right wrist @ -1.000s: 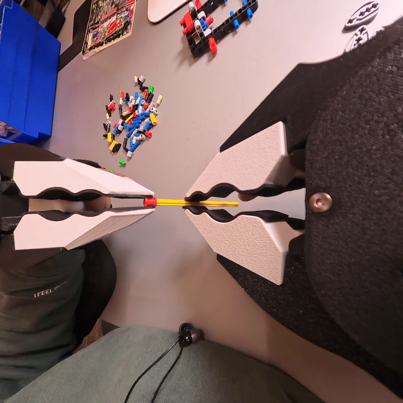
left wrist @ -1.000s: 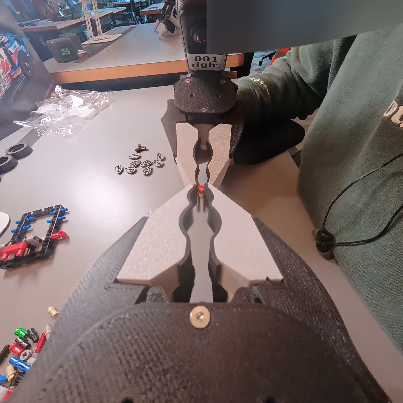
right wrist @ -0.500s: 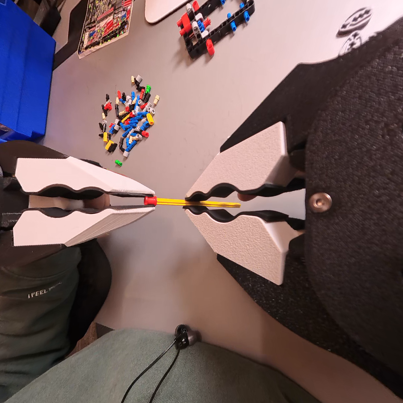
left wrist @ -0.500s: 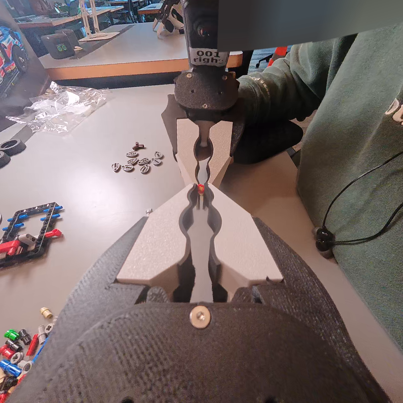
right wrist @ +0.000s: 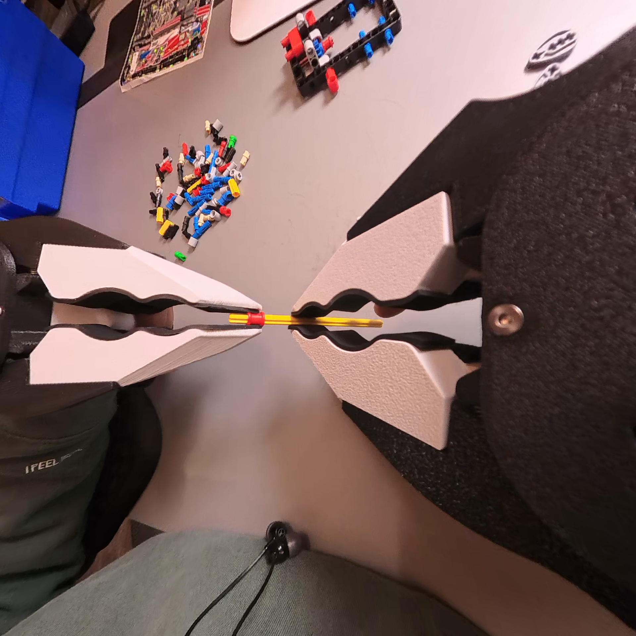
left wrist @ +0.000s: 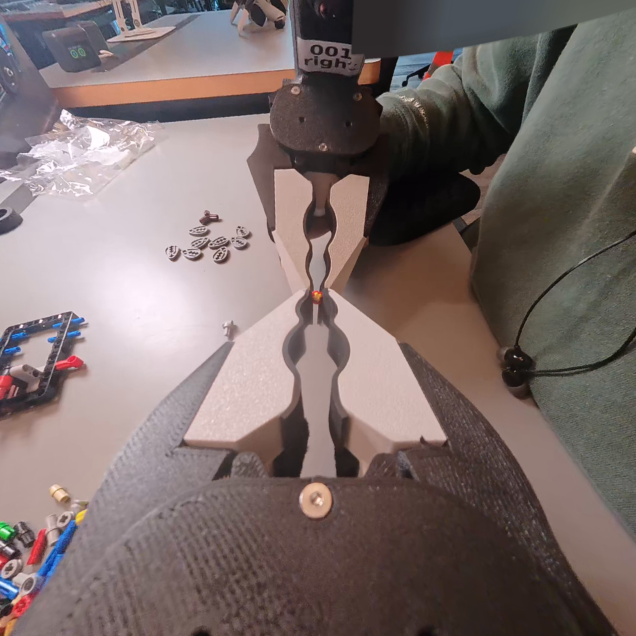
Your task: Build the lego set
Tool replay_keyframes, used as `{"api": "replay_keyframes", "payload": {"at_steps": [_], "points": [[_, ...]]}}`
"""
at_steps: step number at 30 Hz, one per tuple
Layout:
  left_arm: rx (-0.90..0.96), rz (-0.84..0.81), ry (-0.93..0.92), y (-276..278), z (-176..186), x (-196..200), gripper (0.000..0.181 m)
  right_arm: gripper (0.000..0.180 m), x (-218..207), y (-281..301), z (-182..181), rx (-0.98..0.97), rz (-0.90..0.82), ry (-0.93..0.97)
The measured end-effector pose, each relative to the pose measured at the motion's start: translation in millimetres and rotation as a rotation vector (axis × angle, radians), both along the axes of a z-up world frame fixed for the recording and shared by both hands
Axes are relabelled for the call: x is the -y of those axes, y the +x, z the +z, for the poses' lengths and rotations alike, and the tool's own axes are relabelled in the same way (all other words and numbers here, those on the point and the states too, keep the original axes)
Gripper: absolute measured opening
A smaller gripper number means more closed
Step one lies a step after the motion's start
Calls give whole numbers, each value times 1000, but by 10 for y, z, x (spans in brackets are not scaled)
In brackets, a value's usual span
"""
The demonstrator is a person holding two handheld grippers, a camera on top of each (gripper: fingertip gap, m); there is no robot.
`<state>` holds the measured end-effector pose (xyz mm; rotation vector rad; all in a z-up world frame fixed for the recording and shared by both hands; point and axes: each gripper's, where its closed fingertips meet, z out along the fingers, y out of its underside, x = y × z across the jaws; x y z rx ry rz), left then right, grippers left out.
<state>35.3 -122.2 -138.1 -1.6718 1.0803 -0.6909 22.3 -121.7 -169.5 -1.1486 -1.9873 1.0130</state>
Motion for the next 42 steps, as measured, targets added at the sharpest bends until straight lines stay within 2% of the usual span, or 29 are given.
{"api": "replay_keyframes", "payload": {"at_steps": [4,27,38,42], "points": [[46,0,-16,-6,44,-12,5,1,-10,1,47,-14,-1,-38],[21,24,40,-26,71,-32,4,1,-42,39,105,-12,-9,-75],[22,25,27,-28,25,-52,5,2,-73,57,76,-1,-10,-56],[-33,70,-1,-99,-144,-123,4,1,-193,57,-32,30,-58,36]]}}
